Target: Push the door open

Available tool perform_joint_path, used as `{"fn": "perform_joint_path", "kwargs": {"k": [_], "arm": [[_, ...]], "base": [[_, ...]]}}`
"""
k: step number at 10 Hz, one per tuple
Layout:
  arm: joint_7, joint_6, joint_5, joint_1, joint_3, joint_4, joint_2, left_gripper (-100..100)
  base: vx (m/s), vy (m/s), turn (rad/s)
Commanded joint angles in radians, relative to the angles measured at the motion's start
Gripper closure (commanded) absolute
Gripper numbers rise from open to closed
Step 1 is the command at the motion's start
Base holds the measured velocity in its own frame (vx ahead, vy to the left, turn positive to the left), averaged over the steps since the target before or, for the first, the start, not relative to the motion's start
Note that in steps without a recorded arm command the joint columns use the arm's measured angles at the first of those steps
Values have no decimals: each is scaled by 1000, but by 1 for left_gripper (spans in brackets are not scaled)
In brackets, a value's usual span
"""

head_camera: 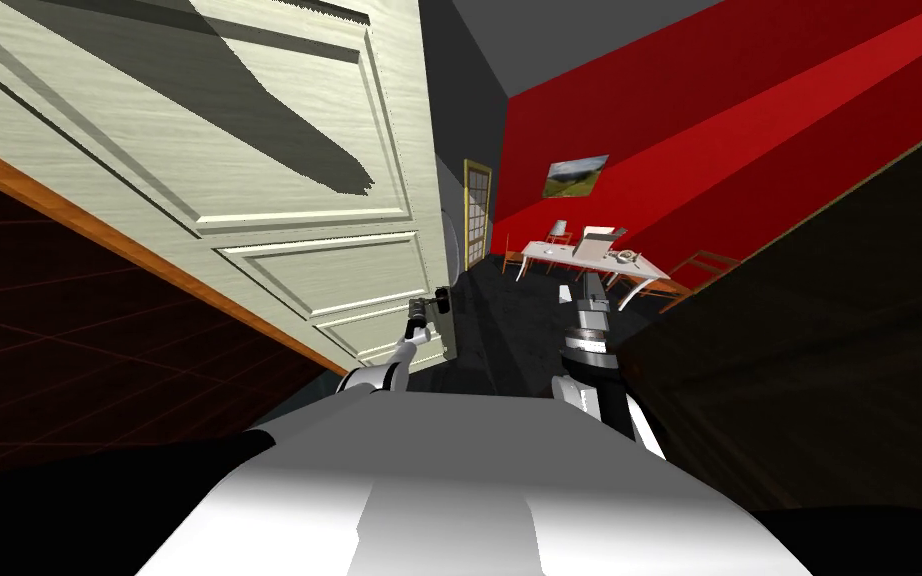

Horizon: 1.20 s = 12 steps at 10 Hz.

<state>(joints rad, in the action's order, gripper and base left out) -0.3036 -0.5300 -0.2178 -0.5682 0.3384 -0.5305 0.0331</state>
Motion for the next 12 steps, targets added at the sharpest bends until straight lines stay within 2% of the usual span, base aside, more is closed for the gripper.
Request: {"fn": "perform_joint_path", "kwargs": {"k": [1, 3, 6, 9, 12], "arm": [[-6, -19, -5, -11, 15, 17, 20, 100], [-10, -21, -5, -14, 17, 19, 16, 100], [-27, -28, -6, -23, 23, 28, -3, 100], [-44, -36, -7, -34, 29, 38, -28, 100], [-62, -43, -8, -43, 35, 48, -57, 100]], "base": [[103, -14, 116], [85, -18, 86], [95, -44, 141], [120, -84, 181], [131, -139, 191]]}}
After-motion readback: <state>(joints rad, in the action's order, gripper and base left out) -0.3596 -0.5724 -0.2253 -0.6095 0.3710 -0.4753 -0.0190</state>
